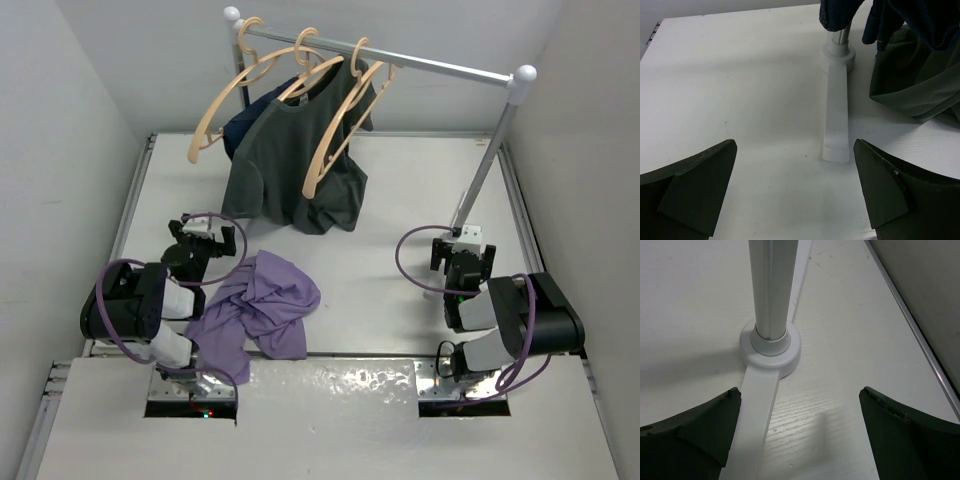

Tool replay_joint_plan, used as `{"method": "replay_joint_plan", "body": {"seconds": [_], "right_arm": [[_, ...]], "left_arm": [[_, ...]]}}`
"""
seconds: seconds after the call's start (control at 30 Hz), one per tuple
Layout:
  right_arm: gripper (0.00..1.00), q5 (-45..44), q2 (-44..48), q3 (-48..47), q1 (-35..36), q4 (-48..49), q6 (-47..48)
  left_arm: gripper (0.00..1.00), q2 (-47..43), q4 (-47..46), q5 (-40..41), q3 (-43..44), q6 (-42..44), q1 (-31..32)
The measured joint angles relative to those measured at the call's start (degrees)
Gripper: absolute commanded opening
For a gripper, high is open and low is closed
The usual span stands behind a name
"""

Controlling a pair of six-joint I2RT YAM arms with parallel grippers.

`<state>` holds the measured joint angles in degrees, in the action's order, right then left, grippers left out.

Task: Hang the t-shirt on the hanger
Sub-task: Move the T-shirt to the center of the board.

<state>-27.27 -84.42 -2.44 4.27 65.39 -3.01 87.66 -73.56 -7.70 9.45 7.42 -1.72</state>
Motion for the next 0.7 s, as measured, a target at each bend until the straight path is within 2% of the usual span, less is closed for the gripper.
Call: {"method": "replay_joint_plan", "body": {"seconds": [0.17,0.33,0.47,0.57,0.7], "right_arm": [[0.99,0.5,0.3,0.0,0.0,-1.2,0.1],[0.98,5.2,6.8,-3.6,0.0,-13.3,2.0],[0.86,14.1,14.2,-8.9,0.0,-24.5,2.9],[0.85,21.2,19.1,-11.3,1.0,-31.9,3.2],[0.86,28.7,24.0,-13.1,4.3,-42.9,5.8]], "left_arm": [[1.00,0.0,0.0,0.0,0.0,0.0,0.0],[1.00,-2.2,1.2,1.1,-0.4,0.0,0.0],[1.00,-15.1,6.1,2.3,-2.0,0.5,0.0],[1.00,-27.1,10.5,2.0,-3.6,3.8,0.0],[1.00,-38.8,25.0,-0.9,-2.6,12.2,0.0]]}}
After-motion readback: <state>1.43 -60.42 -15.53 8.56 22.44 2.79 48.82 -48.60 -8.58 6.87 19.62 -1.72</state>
